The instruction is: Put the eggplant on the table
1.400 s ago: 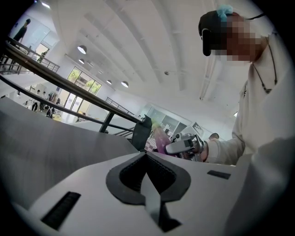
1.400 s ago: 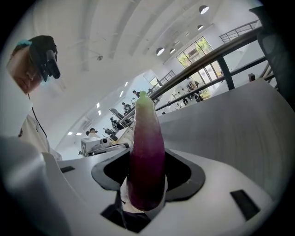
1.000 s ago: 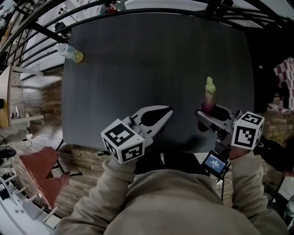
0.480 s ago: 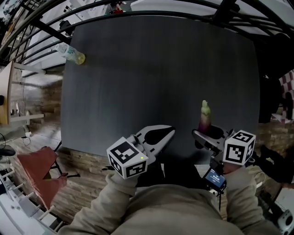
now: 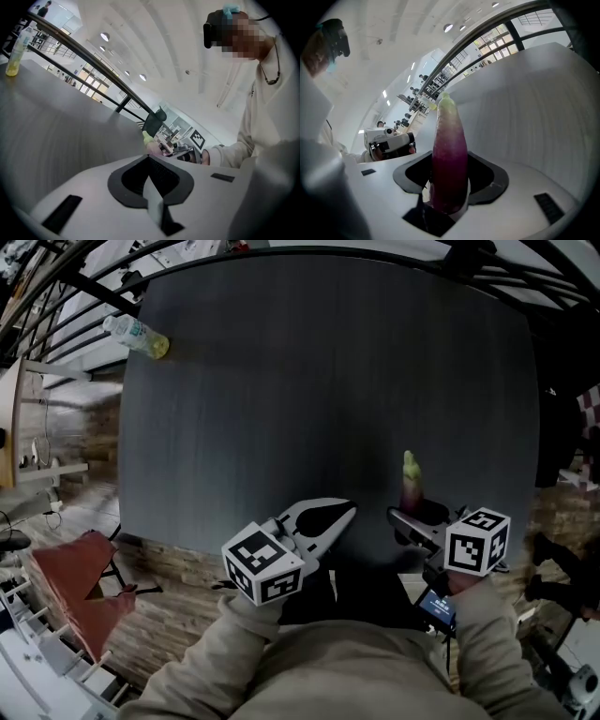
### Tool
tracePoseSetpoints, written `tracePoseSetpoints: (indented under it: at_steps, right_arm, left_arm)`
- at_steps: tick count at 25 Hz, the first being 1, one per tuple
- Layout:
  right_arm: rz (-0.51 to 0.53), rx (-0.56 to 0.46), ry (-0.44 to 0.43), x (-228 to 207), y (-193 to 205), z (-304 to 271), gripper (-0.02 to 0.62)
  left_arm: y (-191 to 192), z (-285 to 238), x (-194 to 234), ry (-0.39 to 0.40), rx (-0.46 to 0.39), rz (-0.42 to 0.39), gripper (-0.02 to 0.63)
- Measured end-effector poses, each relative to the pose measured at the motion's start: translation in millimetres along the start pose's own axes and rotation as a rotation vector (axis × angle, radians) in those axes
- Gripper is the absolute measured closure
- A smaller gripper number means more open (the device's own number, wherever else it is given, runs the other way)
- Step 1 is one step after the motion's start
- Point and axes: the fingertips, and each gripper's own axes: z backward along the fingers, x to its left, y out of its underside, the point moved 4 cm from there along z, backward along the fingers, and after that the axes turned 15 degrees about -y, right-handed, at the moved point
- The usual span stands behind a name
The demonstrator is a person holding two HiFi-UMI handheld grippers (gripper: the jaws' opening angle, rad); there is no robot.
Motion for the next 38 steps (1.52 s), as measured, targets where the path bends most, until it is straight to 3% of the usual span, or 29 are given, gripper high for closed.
tracePoseSetpoints:
  at_steps: [14, 25, 38]
  right_arm:
    - [-0.056, 0.085, 0.135, -43, 34, -11, 0.370]
    - [-0.113, 0.107, 0.186, -56, 46, -20, 0.369]
    - [-0.098, 0.163, 0.311, -79, 55, -11, 0.368]
  left_arm:
    - [32, -4, 17, -0.005, 0.032, 0.051, 0.606]
    - [39, -3, 14, 0.026, 0.040, 0.074, 0.606]
    - [39, -5, 16, 0.028, 0.044, 0.087, 0.606]
